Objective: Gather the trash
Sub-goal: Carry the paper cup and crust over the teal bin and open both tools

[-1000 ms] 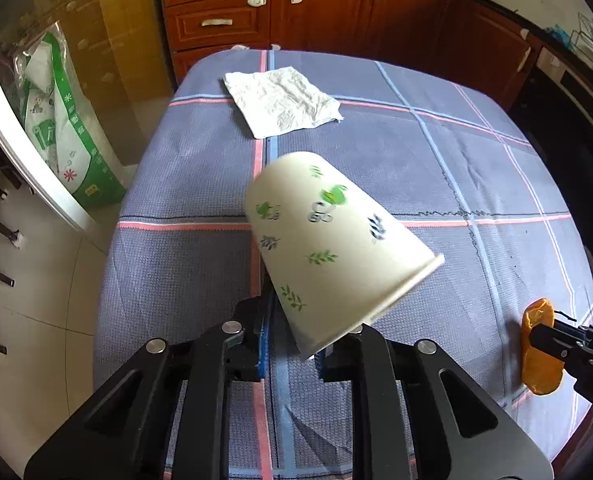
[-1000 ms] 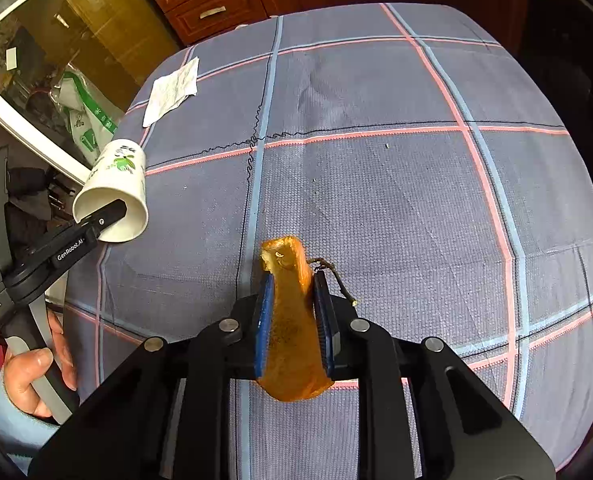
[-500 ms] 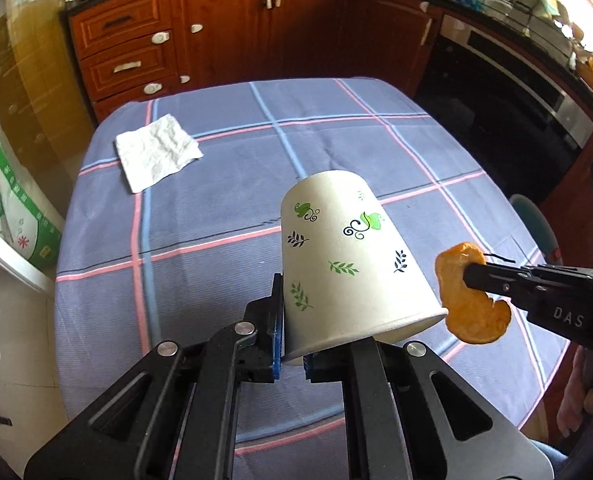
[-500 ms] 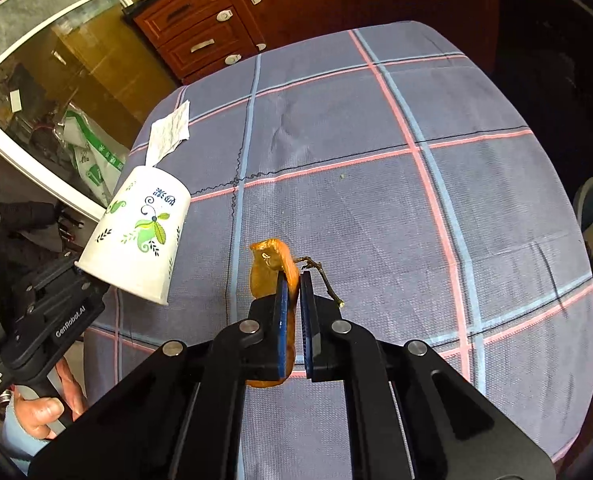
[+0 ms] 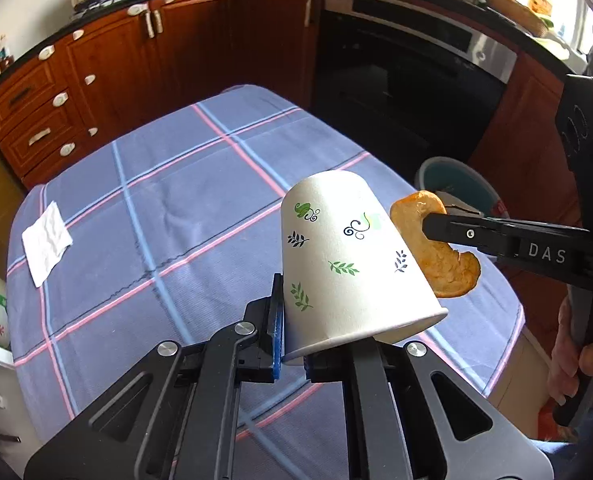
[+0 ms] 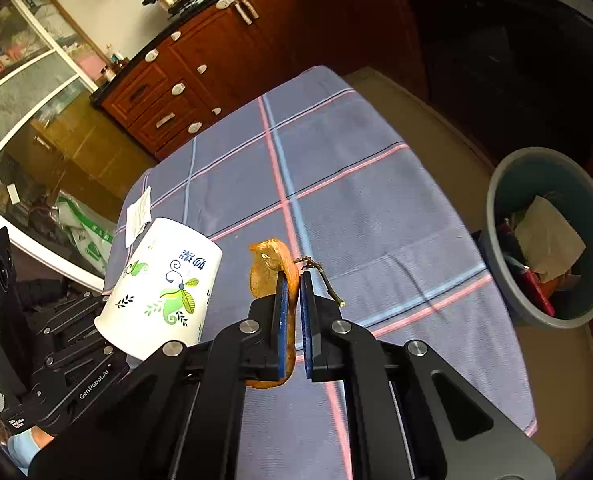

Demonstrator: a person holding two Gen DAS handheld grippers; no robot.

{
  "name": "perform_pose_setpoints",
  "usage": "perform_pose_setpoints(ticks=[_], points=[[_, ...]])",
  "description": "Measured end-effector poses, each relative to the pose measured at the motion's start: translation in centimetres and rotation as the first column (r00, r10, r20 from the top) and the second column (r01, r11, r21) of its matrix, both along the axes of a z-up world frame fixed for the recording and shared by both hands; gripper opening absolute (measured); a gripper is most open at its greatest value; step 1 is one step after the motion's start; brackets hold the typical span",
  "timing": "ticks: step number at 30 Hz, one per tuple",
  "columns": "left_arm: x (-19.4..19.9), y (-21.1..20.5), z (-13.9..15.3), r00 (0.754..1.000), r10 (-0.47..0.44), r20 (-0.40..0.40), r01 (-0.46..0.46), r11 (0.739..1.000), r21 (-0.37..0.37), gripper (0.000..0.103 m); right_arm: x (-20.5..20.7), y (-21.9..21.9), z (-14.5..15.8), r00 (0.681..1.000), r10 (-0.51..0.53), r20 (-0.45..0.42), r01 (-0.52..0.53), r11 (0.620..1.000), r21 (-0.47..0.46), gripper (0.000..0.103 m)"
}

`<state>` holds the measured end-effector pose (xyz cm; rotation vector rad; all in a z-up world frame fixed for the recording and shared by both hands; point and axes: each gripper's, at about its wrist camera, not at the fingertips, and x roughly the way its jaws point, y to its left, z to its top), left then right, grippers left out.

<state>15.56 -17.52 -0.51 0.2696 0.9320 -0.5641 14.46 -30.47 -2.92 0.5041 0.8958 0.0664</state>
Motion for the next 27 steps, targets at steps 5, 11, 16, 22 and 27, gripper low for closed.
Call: perform_pose_setpoints(ticks=[5,11,16,22,27], points=[[-0.2,-6.0,0.0,0.996,-0.091,-0.005,0.091,0.995,0.037,0.008,-1.8,-5.4,-0.3,0.996,-0.092,0.017,0.091,0.995,0.048,0.006],[-0.8,-13.8,-0.6,0.978,-0.205,-0.039,0.207,0.976,0.064,0.008,-3.9,-11.9,-1.1,0.98,-0.198,0.018,0.196,0.976,0.091,0.006],[-1.2,-19.4,-1.1,0.959,-0.277,-0.057,0.281,0.957,0.077,0.008,-5.6,-16.8,-2.1,0.964,-0.268,0.001,0.266,0.958,0.104,0.006],[-0.6,-25.2,-3.5,0.943,-0.311,-0.118,0.321,0.943,0.083,0.009,-5.8,-21.1,-3.5,0.95,-0.309,-0.054,0.312,0.946,0.085,0.006],[0.2,-28.4,-5.7,0.935,-0.319,-0.154,0.334,0.938,0.088,0.009,-5.1,-24.0,-4.6,0.937,-0.337,-0.095,0.344,0.937,0.065,0.007]])
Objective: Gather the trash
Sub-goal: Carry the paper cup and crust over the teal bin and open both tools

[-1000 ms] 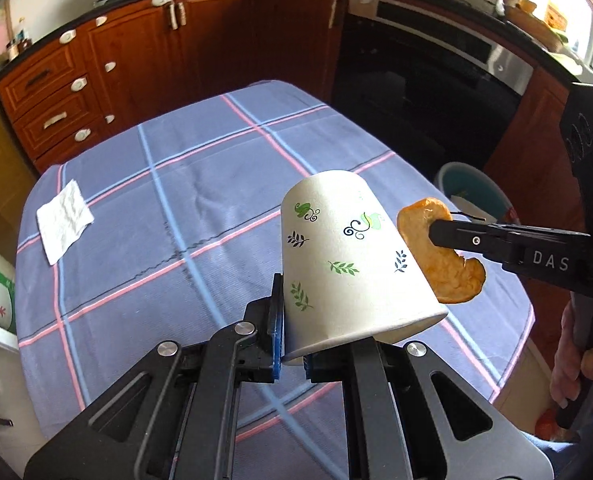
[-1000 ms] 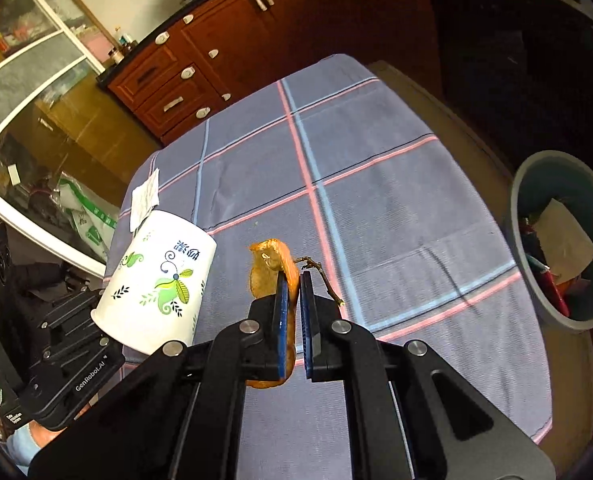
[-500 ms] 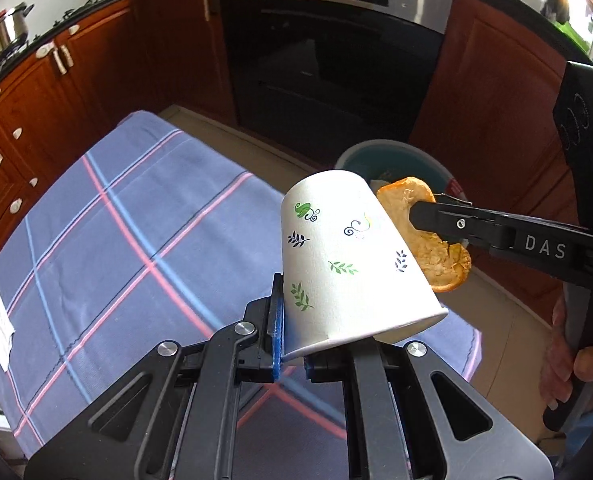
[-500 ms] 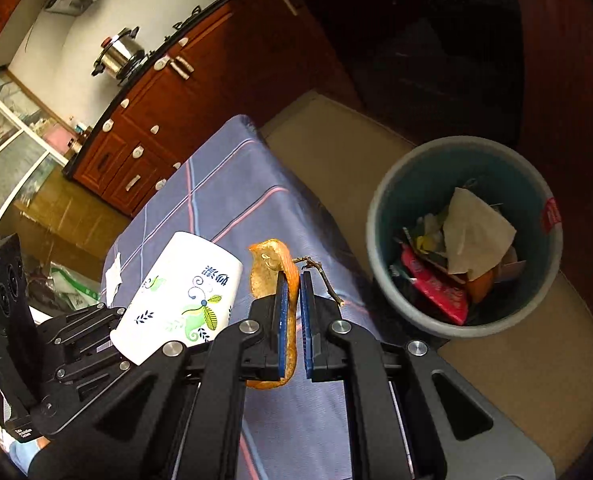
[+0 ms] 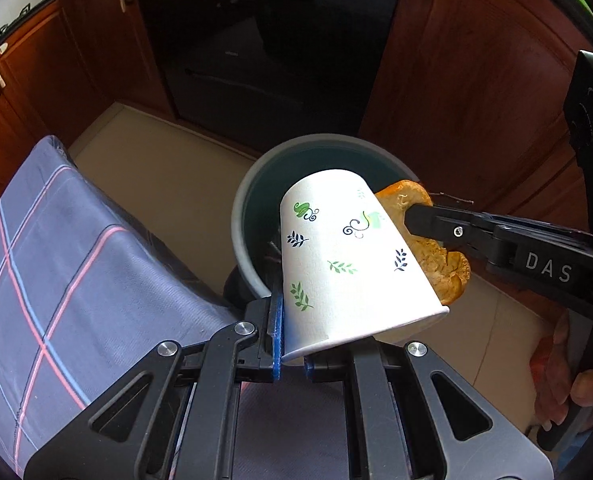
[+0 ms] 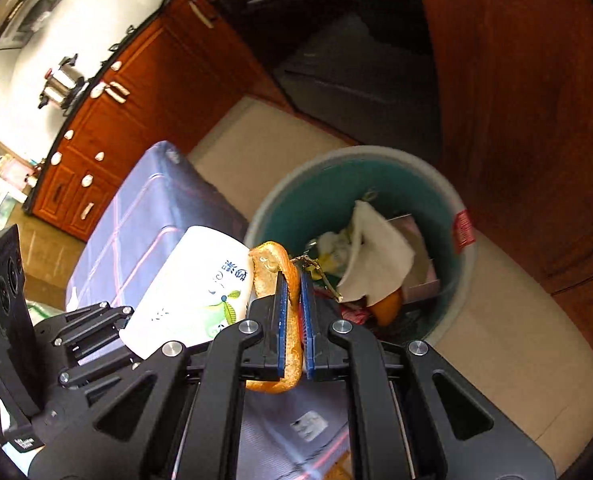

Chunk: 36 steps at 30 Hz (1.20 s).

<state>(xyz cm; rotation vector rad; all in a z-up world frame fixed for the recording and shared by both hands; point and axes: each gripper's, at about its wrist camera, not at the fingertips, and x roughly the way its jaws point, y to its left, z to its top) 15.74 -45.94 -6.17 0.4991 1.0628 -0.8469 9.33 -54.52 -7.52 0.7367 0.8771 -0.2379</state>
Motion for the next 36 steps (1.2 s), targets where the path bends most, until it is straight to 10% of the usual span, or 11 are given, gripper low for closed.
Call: perform_pose_setpoints(ticks=[13,14,17,25,36], points=[[2.3,-2.7,-3.5,0.999,-0.003,-0.054,0.005,1.0,0.025,0.01,2.4,-3.2,-2.0,0.997,-0.03,-0.067,0.03,1.0,0.0,0.01],[2.5,-2.7,-3.7,0.998,-0.001,-0.063,0.002,1.0,0.027,0.012,2.6,-3.2,-2.1,0.997,-0.032,-0.076,0.032,0.999,-0.004,0.017],[3.1,-2.7,-4.1,0.997,0.018,-0.077,-0.016,0.999,0.03,0.065,2.8,-3.0,-1.9,0.996,-0.048,-0.074,0.048,0.999,-0.011,0.088],[2.5,-2.0,-4.2,0.999,0.027,-0.019,-0.025,0.998,0.06,0.091,3.2,-2.3,-2.5,0.99,-0.058,-0.132,0.059,0.998,0.003,0.091],[0.8,-1.0,-2.4,0.999,0.024,0.026,-0.026,0.998,0.054,0.096,1.8,-0.9,-2.0,0.985,-0.052,-0.167,0.051,0.999,-0.013,0.096]])
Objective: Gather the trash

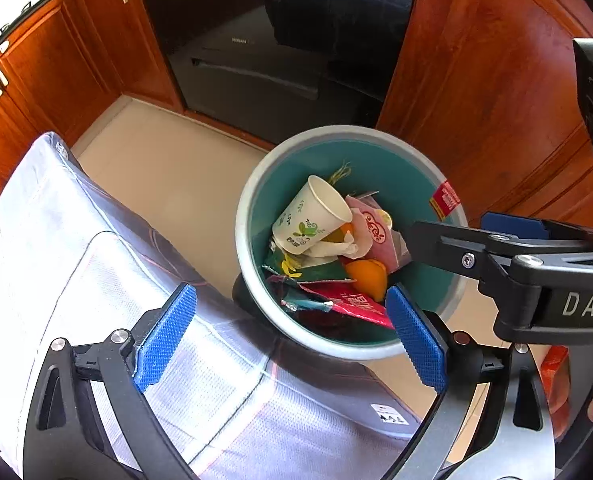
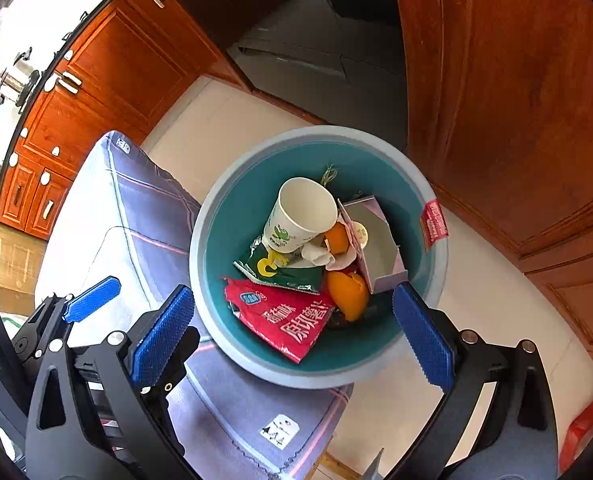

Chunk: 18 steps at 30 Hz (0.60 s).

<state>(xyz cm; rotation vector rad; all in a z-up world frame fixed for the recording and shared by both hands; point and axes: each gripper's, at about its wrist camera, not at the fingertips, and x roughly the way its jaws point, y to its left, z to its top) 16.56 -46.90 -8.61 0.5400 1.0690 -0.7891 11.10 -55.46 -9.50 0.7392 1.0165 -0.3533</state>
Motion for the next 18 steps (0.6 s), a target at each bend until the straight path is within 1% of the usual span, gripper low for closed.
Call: perform_pose_setpoints(ticks=[6,12,18], points=[[-1.3,1.2,1.8,1.0,-0.003,0.017,0.004,1.0,-0.021,0.097,-1.3,0.7,1.5,1.0,0.003,0.008,-0.003,1.0,-0.017,0.096],[-2.7,3.7,3.8,1.0,0.022,0.015,-0.021,0.997,-0.077,0.099,-3.2,2.1,3.4,1.0,0.017,0.024,-0.016,0.999,-0.039,0.097],[-4.3,7.2,5.1,0.998,0.056,-0.015,-0.058,0.991,-0.121,0.099,-5.4,4.0,5.3,0.999,0.031,0.022,-0.029,0.996,-0.089,0.097]])
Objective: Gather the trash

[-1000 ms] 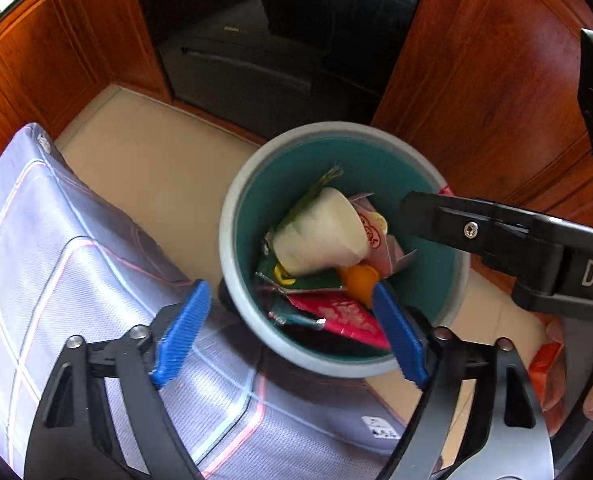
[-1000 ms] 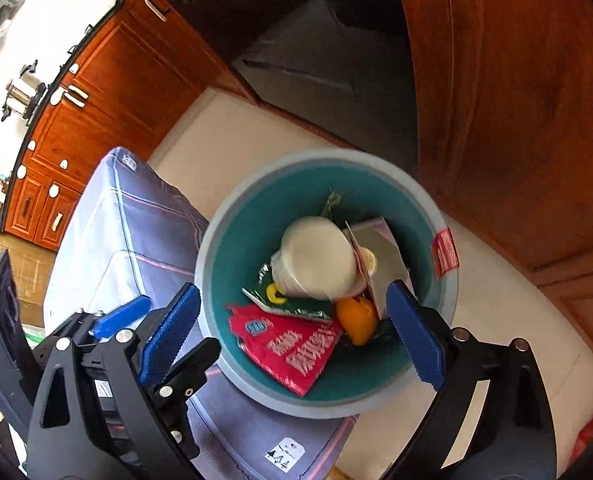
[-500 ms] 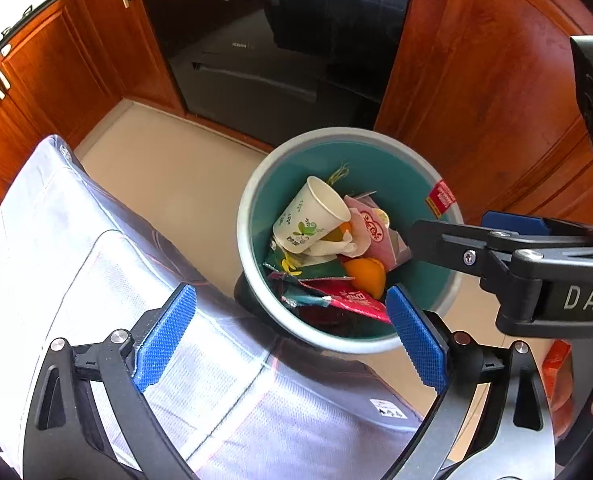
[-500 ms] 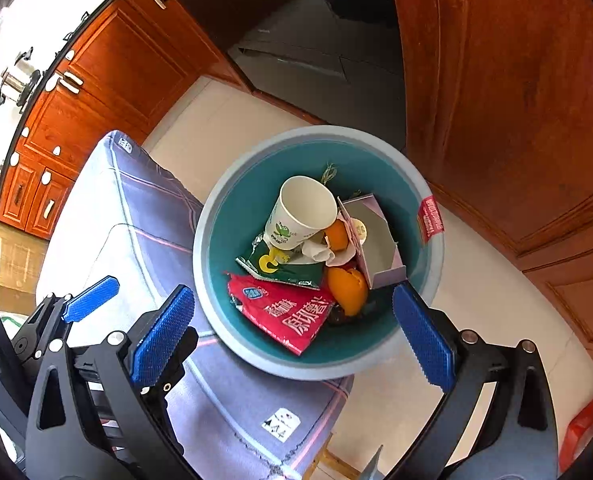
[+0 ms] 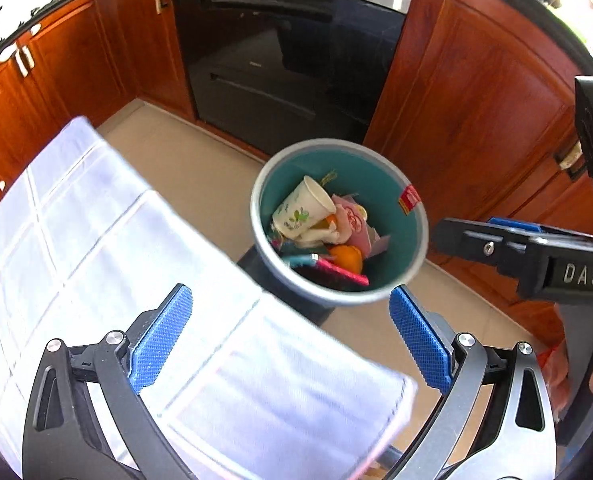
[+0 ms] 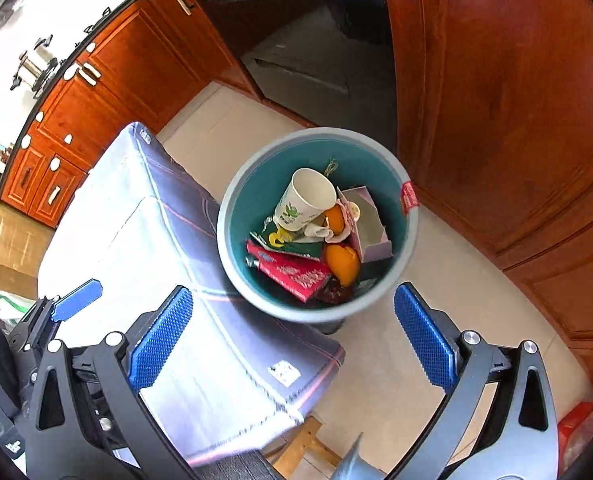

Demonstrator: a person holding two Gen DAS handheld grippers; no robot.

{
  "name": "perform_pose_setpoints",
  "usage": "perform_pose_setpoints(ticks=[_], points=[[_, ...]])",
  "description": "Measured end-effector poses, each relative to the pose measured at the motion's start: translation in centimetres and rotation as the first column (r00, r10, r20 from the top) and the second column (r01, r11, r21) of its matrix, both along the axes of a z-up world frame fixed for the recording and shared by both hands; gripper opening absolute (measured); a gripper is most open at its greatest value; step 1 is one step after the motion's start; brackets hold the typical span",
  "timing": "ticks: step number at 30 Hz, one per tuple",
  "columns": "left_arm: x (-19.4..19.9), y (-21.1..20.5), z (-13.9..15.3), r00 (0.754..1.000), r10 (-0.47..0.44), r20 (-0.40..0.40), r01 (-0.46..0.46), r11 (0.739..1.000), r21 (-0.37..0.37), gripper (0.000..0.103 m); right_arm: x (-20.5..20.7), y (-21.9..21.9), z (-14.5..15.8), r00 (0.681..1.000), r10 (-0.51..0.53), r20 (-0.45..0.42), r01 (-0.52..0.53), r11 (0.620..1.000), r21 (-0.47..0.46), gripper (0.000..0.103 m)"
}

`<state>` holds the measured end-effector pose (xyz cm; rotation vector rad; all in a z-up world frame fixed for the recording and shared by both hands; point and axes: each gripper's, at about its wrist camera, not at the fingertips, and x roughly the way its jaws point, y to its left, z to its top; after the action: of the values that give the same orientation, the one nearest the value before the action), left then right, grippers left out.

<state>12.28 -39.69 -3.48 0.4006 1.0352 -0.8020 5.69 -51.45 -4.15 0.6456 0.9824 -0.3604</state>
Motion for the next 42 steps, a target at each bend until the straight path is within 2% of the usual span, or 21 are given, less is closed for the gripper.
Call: perform_pose_setpoints(ticks=[5,14,26,34,38,42], points=[[-1.8,3.1,0.7,0.999,0.024,0.024,-0.023,1.0,-0.017,0.099,-2.0,2.3,1.5,1.0,0.018,-0.015,-0.02,0.995,-0.1,0.097],[-3.2,6.1,1.3,0.997,0.061,0.048,-0.059,0.998,-0.032,0.099,-4.6,6.0,2.1,0.997,0.046,-0.06,-0.056,0.979,-0.194,0.097],[-4.6,5.8,1.4,0.996,0.036,0.087,-0.035,0.999,-0.009,0.099,-5.5,6.3,0.7,0.995,0.028,-0.099,-0.047,0.979,-0.199,0.097],[-4.0,5.7,1.2,0.998,0.05,0.032,-0.048,0.998,-0.044,0.099,-5.4,5.7,-0.6,0.991,0.02,-0.136,-0.049,0.976,-0.213,0.097],[-4.2,5.4,1.1,0.994,0.057,0.095,-0.055,0.998,-0.019,0.099,-5.1,5.5,-1.4,0.988,0.02,-0.151,-0.052,0.977,-0.205,0.097],[-5.0,4.5,0.6,0.982,0.038,0.183,-0.05,0.997,0.064,0.099,-5.0,5.3,-2.2,0.986,0.023,-0.162,-0.054,0.98,-0.19,0.097]])
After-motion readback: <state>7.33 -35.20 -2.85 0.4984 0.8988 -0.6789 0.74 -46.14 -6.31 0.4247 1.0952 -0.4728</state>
